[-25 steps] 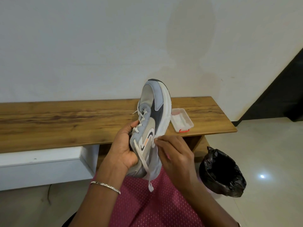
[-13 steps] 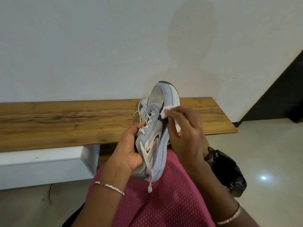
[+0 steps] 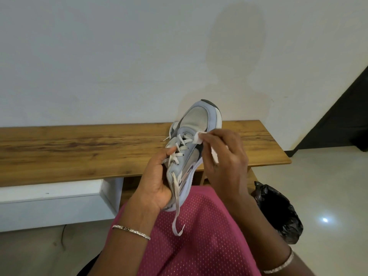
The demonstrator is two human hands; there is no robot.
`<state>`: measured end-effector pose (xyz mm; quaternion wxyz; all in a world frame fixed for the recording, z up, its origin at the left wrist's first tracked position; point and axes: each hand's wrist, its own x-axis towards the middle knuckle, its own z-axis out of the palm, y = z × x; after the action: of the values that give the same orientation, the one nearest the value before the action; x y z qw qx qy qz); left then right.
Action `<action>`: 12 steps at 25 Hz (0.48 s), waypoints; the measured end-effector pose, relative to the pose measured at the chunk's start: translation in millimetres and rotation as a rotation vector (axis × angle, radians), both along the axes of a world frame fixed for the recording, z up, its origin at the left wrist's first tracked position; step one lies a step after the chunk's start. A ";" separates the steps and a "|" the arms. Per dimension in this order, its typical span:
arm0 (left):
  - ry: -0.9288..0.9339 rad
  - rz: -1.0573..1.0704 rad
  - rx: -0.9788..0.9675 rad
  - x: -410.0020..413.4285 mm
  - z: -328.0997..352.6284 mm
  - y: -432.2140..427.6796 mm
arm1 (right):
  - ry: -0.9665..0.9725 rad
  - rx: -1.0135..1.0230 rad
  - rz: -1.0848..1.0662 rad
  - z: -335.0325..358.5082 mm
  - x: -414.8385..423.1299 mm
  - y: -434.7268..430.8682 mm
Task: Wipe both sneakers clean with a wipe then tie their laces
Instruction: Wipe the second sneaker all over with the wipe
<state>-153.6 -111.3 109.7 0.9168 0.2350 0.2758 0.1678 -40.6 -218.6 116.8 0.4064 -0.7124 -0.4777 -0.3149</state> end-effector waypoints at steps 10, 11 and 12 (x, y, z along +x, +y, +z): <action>0.036 0.044 0.095 0.1 -3.8 3.3 | -0.100 -0.093 -0.015 -12.4 -5.2 -8.0; 0.037 0.051 0.115 0.3 -2.9 2.8 | -0.097 -0.061 -0.033 -8.3 0.2 -8.2; 0.044 0.053 0.129 0.8 -2.1 2.3 | -0.089 -0.031 -0.054 -5.9 3.9 -8.5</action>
<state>-152.8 -108.9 107.5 0.8887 0.2897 0.2908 0.2043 -36.8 -227.0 110.9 0.3651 -0.7166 -0.4806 -0.3496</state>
